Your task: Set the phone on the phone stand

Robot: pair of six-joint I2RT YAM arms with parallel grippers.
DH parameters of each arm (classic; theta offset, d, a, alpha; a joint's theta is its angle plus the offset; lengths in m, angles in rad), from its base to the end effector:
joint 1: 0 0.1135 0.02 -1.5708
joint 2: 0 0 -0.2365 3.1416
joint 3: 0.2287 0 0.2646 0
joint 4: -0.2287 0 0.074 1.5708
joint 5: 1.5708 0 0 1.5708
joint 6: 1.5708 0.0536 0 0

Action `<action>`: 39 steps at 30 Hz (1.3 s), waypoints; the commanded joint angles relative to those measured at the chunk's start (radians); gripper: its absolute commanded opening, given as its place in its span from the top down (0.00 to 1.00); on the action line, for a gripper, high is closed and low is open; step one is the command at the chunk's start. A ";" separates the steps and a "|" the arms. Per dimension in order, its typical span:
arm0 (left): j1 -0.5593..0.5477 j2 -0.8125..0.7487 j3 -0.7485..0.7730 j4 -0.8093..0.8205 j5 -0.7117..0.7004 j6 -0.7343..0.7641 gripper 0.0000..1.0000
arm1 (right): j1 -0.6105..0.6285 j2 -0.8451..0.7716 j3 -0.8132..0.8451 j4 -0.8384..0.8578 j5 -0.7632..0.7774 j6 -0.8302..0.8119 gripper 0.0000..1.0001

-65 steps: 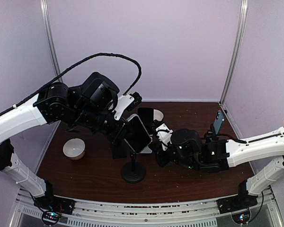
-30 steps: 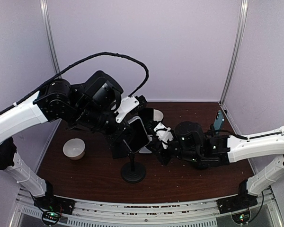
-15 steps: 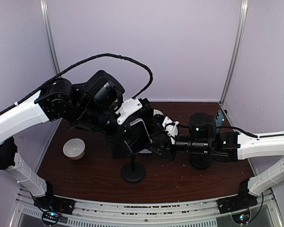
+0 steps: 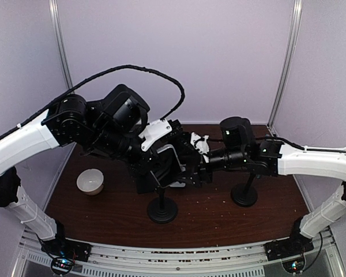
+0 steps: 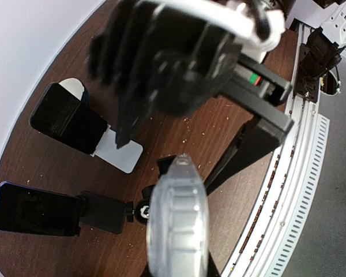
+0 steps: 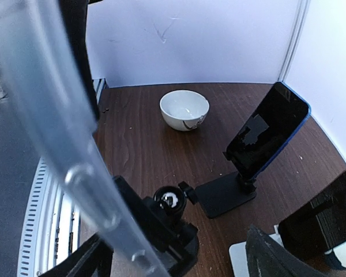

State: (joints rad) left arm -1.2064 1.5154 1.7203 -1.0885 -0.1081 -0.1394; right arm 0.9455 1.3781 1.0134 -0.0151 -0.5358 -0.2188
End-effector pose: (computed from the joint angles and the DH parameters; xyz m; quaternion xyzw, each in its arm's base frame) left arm 0.1222 -0.3042 0.3624 0.4625 0.8188 -0.1699 0.2948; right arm 0.1817 0.2985 0.2652 -0.5630 0.5852 0.3971 0.4277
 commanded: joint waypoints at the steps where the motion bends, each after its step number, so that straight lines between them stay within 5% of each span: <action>1: 0.042 0.067 -0.077 -0.349 -0.057 0.071 1.00 | -0.002 0.090 0.113 -0.125 -0.085 -0.138 0.18; 5: 0.044 0.060 -0.085 -0.342 -0.035 0.083 1.00 | -0.002 0.129 0.156 -0.132 -0.131 -0.213 0.19; 11: 0.065 0.041 -0.098 -0.319 0.009 0.108 1.00 | -0.005 0.191 0.242 -0.246 -0.210 -0.292 0.37; 22: 0.073 0.041 -0.097 -0.322 0.014 0.117 1.00 | -0.012 0.058 0.217 -0.273 -0.279 -0.302 0.37; 28: 0.074 0.042 -0.100 -0.315 0.018 0.120 1.00 | -0.011 0.089 0.221 -0.211 -0.327 -0.264 0.52; 37: 0.076 0.028 -0.134 -0.218 0.070 0.139 1.00 | -0.008 0.153 0.203 -0.135 -0.357 -0.229 0.97; 39: 0.077 0.009 -0.167 -0.155 0.090 0.142 1.00 | -0.007 0.147 0.180 -0.106 -0.351 -0.224 1.00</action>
State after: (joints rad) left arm -1.1599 1.4757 1.6676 -1.0737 0.0315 -0.0086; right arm 0.9298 1.5169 1.2304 -0.1970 -0.8898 -0.4446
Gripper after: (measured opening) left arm 0.098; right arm 0.068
